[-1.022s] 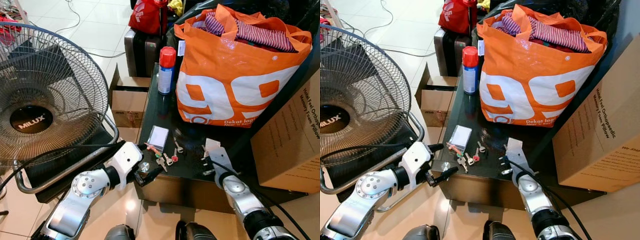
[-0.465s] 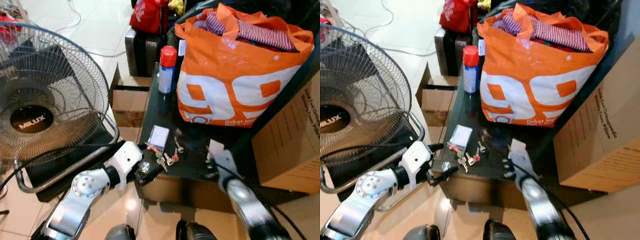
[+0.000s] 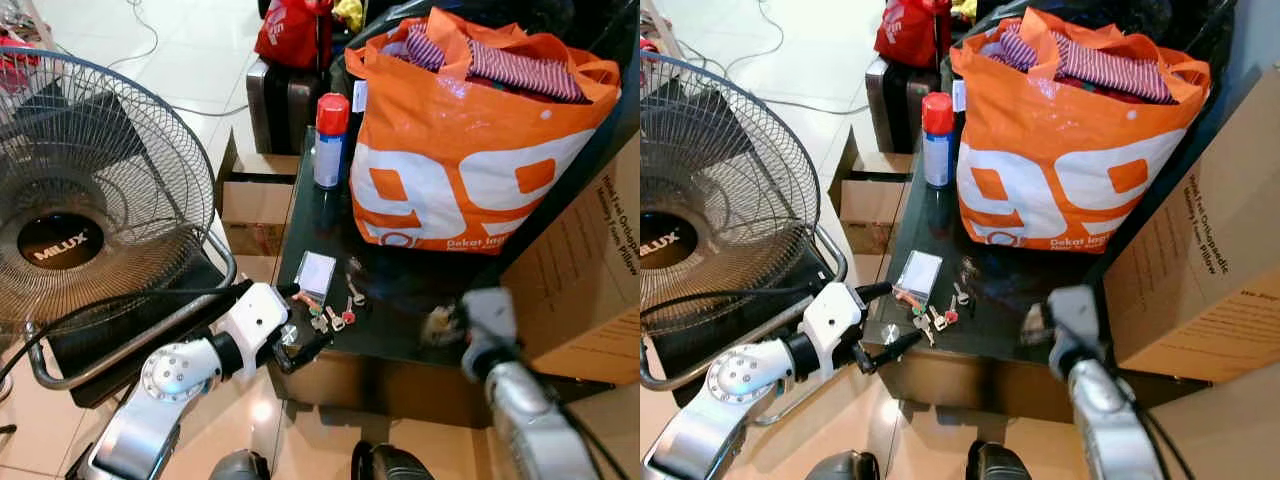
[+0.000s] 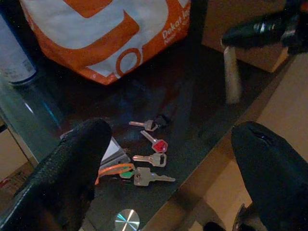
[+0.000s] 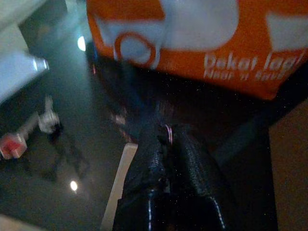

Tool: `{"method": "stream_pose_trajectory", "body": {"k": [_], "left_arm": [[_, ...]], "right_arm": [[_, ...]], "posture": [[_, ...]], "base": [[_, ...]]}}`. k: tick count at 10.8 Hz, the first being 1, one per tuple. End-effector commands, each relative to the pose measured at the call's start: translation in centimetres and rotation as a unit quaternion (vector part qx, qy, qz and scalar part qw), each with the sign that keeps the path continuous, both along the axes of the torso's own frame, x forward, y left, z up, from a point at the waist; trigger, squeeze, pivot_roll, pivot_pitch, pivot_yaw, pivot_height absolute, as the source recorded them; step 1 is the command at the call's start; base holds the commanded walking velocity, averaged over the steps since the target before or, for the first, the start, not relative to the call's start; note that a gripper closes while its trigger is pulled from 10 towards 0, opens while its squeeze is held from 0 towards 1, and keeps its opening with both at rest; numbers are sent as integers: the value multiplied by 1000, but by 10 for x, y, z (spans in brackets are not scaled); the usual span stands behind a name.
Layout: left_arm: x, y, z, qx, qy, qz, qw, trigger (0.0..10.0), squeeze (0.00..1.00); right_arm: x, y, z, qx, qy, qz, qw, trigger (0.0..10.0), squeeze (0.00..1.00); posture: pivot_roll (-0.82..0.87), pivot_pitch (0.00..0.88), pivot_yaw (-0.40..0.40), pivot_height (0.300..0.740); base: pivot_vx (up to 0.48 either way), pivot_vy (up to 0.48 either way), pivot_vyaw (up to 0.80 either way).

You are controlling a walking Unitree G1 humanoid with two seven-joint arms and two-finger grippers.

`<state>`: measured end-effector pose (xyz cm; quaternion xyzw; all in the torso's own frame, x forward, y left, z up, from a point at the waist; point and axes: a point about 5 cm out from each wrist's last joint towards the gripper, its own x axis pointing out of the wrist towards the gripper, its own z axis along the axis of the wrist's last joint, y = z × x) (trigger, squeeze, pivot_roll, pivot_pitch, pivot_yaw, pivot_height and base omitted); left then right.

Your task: Hang keys on a hook

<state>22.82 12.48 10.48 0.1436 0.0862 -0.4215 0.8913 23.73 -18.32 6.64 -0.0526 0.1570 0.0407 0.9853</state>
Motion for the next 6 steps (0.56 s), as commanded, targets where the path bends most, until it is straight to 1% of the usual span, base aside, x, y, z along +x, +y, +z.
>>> {"method": "stream_pose_trajectory", "body": {"k": [1,2,3,4,5,6], "left_arm": [[-3,-2,3,-11,1,7,1000,10000,90],[-4,-5,12,-48,-7,39,998,10000,98],[-4,-6,20,-80,-16,68,994,10000,102],[-2,-5,27,-101,-27,101,989,10000,98],[0,1,32,-106,-46,141,983,10000,98],[0,7,34,-108,-54,177,977,10000,98]], "right_arm": [[-2,0,10,22,-12,-6,1000,0,0],[-7,10,36,74,-57,-1,996,0,0],[-11,15,49,101,-83,3,991,0,0],[-13,17,59,116,-101,-1,988,0,0],[-15,18,74,134,-125,-8,983,0,0],[-15,20,85,147,-145,-13,978,0,0]], "posture": [[-24,88,-6,740],[-23,72,-6,740],[-20,60,-8,740],[-19,48,-7,740],[-20,41,-3,740],[-21,36,3,740]], "base": [[0,0,0],[0,0,0],[0,0,0],[0,0,0],[0,0,0],[0,0,0]]}}
